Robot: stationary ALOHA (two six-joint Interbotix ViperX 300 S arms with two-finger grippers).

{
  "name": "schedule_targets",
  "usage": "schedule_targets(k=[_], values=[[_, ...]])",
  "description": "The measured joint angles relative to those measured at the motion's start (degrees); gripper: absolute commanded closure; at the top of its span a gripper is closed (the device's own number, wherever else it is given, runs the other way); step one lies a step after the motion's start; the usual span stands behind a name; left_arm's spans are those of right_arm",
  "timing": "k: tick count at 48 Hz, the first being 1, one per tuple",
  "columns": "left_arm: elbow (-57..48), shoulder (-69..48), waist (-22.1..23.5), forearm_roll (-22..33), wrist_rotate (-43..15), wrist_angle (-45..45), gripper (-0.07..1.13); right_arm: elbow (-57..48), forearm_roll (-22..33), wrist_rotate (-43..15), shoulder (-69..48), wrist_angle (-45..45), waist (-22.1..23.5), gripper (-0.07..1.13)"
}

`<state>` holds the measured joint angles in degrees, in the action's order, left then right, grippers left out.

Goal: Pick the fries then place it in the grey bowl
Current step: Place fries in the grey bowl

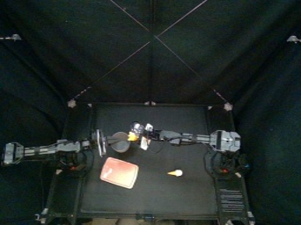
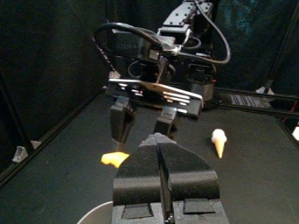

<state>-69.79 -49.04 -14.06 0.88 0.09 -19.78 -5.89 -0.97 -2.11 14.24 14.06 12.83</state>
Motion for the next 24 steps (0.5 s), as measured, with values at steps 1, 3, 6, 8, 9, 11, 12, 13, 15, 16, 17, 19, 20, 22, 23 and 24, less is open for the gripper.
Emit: schedule_targets(k=[1,3,6,8,9,11,12,13,15,16,17,19,20,22,23,24], values=[[0.0,0.0,0.0,0.0,0.0,0.0,1.01,0.44,0.18,-0.09,0.53,-0.88,-0.18,0.23],[0.0,0.0,-0.09,0.0,0.0,0.09,1.01,1.23,0.26,0.09,1.76,-2.37,-0.53,0.23],[0.0,0.09,-0.09,0.09,0.0,0.0,1.01,2.46,0.26,0.0,3.16,-3.25,-1.05,0.23],[0.0,0.0,-0.18,0.0,0.0,0.09,1.01,3.34,0.18,-0.18,4.22,-3.52,-1.32,0.23],[-0.09,0.0,-0.18,0.09,0.0,0.0,1.01,3.69,0.18,-0.18,4.66,-3.6,-1.41,0.23],[-0.09,0.0,-0.26,0.09,0.0,0.09,1.01,4.83,0.0,-0.26,5.63,-3.6,-1.67,0.23],[-0.18,0.0,-0.26,0.18,0.09,0.09,1.01,5.36,0.0,-0.26,6.06,-3.69,-1.76,0.23],[-0.18,0.0,-0.26,0.18,0.0,0.0,1.01,5.8,-0.09,-0.35,6.5,-3.69,-1.85,0.23],[-0.26,0.0,-0.35,0.35,0.0,0.0,1.01,6.86,-0.18,-0.26,7.38,-3.69,-1.93,0.23],[-0.26,0.0,-0.35,0.35,0.09,0.09,1.01,7.29,-0.26,-0.26,7.82,-3.69,-1.85,0.23],[-0.26,0.0,-0.35,0.44,0.0,0.0,1.01,7.73,-0.26,-0.18,8.17,-3.6,-1.93,0.23],[-0.26,0.0,-0.35,0.62,0.0,0.0,1.01,8.7,-0.26,-0.26,8.96,-3.6,-1.93,0.23],[-0.26,0.0,-0.44,0.7,0.0,-0.09,1.01,9.32,-0.26,-0.26,9.23,-3.52,-1.93,0.23],[-0.18,0.0,-0.53,0.79,0.0,-0.09,1.01,10.55,-0.35,-0.35,9.93,-3.25,-1.93,0.23],[-0.26,0.0,-0.62,0.79,0.0,-0.18,1.01,11.16,-0.35,-0.18,10.2,-3.08,-1.93,0.22],[-0.26,0.0,-0.79,0.79,0.0,-0.18,1.01,11.78,-0.35,-0.09,10.46,-2.9,-1.93,0.22]])
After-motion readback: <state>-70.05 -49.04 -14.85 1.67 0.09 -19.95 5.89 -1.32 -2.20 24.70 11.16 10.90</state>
